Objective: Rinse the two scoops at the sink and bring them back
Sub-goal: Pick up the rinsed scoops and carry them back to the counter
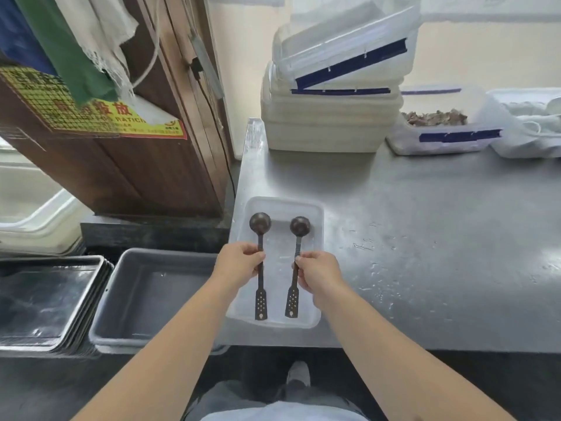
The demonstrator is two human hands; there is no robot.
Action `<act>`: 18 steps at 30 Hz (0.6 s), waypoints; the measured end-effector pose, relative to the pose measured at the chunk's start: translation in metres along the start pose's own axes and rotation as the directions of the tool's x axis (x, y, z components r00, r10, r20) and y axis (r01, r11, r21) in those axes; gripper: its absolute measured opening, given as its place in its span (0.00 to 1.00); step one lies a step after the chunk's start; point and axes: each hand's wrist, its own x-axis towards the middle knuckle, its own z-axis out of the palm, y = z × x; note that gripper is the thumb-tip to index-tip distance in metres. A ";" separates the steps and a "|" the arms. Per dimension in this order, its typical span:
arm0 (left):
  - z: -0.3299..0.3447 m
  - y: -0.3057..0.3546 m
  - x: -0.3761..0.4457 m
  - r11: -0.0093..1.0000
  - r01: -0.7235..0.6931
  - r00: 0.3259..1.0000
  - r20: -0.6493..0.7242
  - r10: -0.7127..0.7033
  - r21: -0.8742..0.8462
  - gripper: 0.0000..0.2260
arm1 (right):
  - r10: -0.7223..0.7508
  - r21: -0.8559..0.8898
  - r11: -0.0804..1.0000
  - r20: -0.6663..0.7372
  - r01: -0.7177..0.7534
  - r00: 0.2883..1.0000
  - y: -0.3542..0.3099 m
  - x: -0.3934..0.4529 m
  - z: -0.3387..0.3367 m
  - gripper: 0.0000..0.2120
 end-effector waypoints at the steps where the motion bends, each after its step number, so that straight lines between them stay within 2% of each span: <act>1: 0.003 0.001 0.011 1.000 0.009 1.000 0.015 -0.009 0.007 0.04 | 0.010 -0.006 1.000 -0.013 -0.010 1.000 -0.001 0.009 0.007 0.13; 4: 0.013 -0.006 0.041 0.998 0.033 0.995 0.087 -0.038 0.057 0.07 | 0.059 -0.039 0.997 -0.047 -0.061 0.997 0.003 0.030 0.028 0.15; 6: 0.021 -0.013 0.055 0.991 0.054 0.989 0.129 -0.070 0.120 0.06 | 0.089 -0.107 0.990 -0.076 -0.096 0.993 0.009 0.040 0.040 0.12; 11: 0.031 -0.025 0.069 0.891 -0.016 0.993 0.114 -0.041 0.453 0.04 | 0.085 -0.337 0.931 -0.168 -0.138 0.982 0.028 0.052 0.056 0.10; 15: 0.037 -0.038 0.067 0.873 0.002 0.998 0.056 -0.034 0.488 0.05 | 0.075 -0.399 0.902 -0.229 -0.163 0.971 0.044 0.053 0.062 0.07; 18: 0.037 -0.042 0.065 0.859 -0.037 0.999 0.048 0.015 0.510 0.07 | 0.018 -0.402 0.906 -0.276 -0.132 0.961 0.052 0.051 0.068 0.07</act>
